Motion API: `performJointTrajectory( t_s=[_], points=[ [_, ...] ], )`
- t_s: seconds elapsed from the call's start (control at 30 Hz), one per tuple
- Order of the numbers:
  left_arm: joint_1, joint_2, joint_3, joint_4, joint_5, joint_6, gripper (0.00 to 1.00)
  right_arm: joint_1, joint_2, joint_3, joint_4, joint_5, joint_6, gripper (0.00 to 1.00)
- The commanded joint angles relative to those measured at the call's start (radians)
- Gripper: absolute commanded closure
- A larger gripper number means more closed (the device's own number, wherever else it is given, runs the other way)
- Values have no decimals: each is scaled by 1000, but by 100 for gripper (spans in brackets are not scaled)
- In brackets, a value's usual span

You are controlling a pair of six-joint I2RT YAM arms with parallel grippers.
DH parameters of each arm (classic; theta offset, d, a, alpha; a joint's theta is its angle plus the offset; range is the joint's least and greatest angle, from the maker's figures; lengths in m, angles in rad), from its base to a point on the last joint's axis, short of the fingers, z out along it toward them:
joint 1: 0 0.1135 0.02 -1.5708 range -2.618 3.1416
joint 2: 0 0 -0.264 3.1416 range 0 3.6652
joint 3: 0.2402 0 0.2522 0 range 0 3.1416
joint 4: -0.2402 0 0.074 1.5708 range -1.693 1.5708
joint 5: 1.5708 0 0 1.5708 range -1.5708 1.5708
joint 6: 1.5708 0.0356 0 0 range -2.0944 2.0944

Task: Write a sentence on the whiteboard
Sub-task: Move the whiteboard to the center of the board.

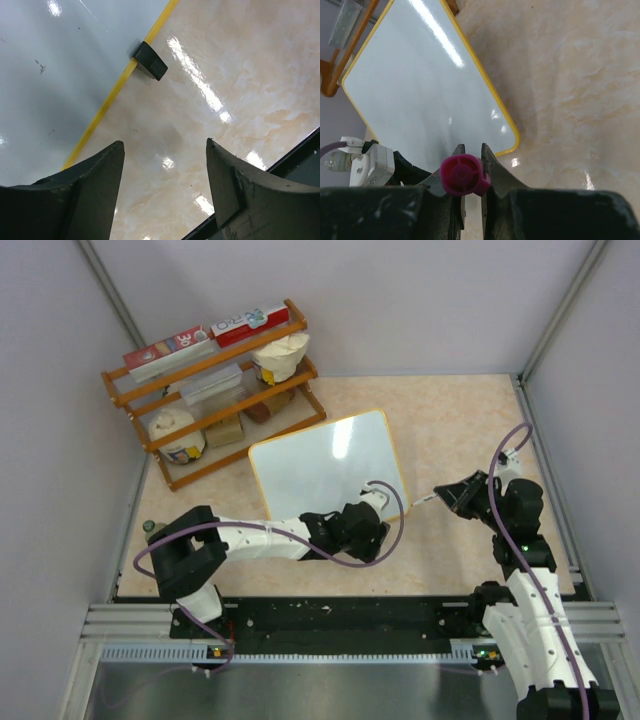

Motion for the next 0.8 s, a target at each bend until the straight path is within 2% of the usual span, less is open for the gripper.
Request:
performJointTrajectory(
  t_s=[0.0,0.13,0.37,0.43,0.53,0.77],
  points=[
    [-13,-60,-3,-12,-54,-52,30,-6,-8,-5,43,5,-8,100],
    [-11,-166,-92,-69,-106,-138,29,-6,-7,-4,46,2,-9,100],
    [-39,-416,-245,-242,-207,-449,30,-6,15,-10,73,-15,-8,100],
    [-45,-442,-280,-277,-226,-498,31,-8,24,-13,90,-17,-2,100],
    [-47,-433,-291,-314,-246,-549,32,-6,32,-19,106,-31,8,100],
    [-45,-277,-254,-327,-290,-583,35,-8,29,-22,116,-46,14,100]
  ],
)
